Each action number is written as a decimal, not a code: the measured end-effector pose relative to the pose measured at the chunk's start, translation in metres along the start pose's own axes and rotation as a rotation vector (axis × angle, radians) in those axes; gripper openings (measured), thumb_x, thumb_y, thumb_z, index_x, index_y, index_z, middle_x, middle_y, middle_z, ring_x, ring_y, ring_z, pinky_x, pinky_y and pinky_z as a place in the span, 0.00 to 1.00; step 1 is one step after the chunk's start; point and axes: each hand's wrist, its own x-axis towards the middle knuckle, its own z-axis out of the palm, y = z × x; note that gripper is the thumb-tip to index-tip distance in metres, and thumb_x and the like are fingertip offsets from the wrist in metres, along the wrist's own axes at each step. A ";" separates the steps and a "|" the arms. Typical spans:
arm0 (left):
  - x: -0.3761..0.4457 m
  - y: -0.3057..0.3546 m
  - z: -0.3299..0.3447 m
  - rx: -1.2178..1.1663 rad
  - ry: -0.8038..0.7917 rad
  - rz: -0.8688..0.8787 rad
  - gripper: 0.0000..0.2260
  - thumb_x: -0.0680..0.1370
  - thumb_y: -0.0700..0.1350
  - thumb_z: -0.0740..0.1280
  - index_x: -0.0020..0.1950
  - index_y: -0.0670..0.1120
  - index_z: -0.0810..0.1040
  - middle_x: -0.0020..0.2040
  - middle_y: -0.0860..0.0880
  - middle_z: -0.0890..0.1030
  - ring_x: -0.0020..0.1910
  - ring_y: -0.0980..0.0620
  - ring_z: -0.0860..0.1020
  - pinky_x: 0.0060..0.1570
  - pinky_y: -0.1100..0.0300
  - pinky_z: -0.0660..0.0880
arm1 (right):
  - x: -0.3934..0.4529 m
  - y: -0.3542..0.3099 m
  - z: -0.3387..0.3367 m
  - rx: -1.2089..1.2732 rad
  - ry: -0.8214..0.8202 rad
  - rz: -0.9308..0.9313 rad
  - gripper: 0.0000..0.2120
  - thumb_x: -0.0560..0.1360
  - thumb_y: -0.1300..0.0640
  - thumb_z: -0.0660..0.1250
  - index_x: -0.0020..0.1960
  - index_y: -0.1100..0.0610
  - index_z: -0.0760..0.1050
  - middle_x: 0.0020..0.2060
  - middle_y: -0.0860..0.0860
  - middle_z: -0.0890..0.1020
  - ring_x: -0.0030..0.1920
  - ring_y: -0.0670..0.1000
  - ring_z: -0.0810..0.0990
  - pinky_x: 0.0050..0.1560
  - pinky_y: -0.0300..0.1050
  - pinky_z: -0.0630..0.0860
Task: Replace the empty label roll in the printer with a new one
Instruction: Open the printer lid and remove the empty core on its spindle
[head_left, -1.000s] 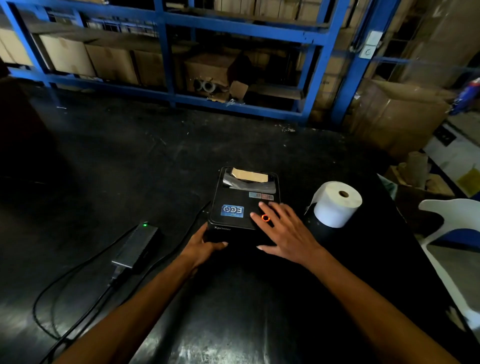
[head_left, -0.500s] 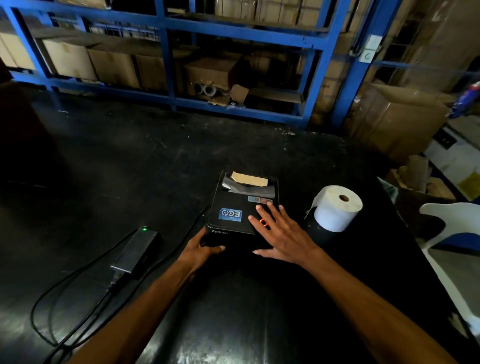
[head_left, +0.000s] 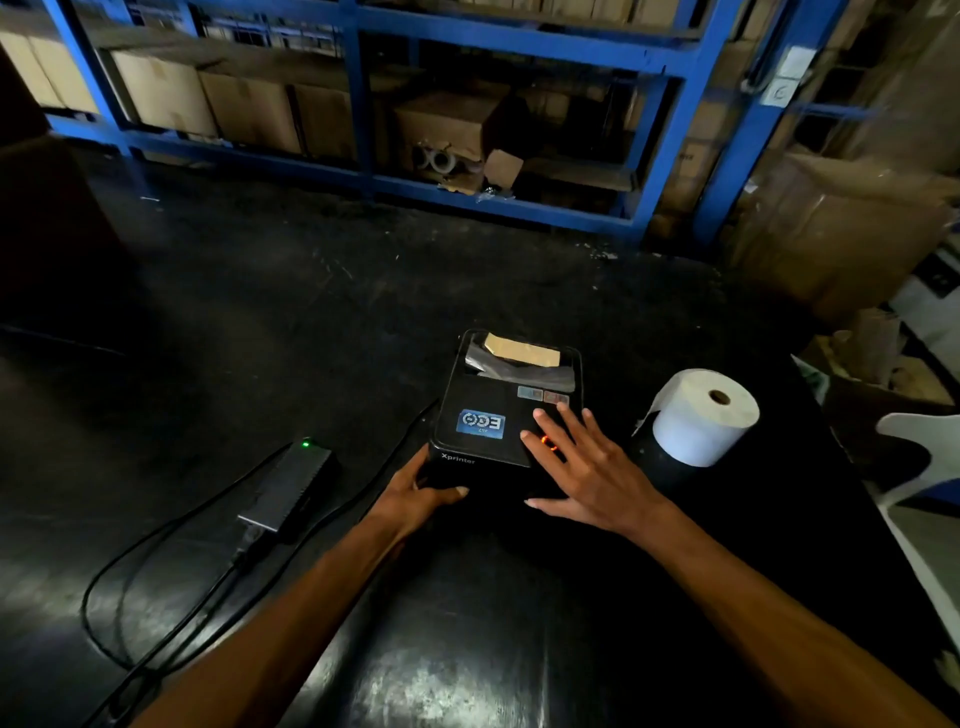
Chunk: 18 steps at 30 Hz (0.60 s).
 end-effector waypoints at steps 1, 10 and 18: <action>0.000 -0.001 0.000 -0.011 0.001 0.016 0.28 0.67 0.35 0.76 0.61 0.59 0.77 0.54 0.54 0.84 0.54 0.55 0.81 0.53 0.57 0.79 | 0.001 0.002 -0.003 0.009 0.034 0.007 0.36 0.66 0.38 0.73 0.64 0.62 0.75 0.62 0.65 0.77 0.61 0.68 0.76 0.52 0.66 0.78; 0.007 -0.006 -0.005 0.038 0.037 0.047 0.29 0.62 0.41 0.79 0.57 0.62 0.75 0.51 0.55 0.84 0.53 0.56 0.81 0.52 0.58 0.78 | 0.031 0.054 -0.038 0.243 0.317 0.244 0.32 0.68 0.47 0.75 0.64 0.66 0.75 0.58 0.62 0.80 0.57 0.59 0.81 0.57 0.56 0.78; 0.011 -0.005 -0.007 0.121 0.015 0.030 0.38 0.60 0.45 0.80 0.67 0.52 0.68 0.57 0.53 0.79 0.56 0.54 0.79 0.57 0.57 0.76 | 0.084 0.099 -0.030 0.731 0.288 0.784 0.30 0.75 0.46 0.68 0.71 0.58 0.67 0.71 0.60 0.68 0.71 0.58 0.67 0.70 0.53 0.66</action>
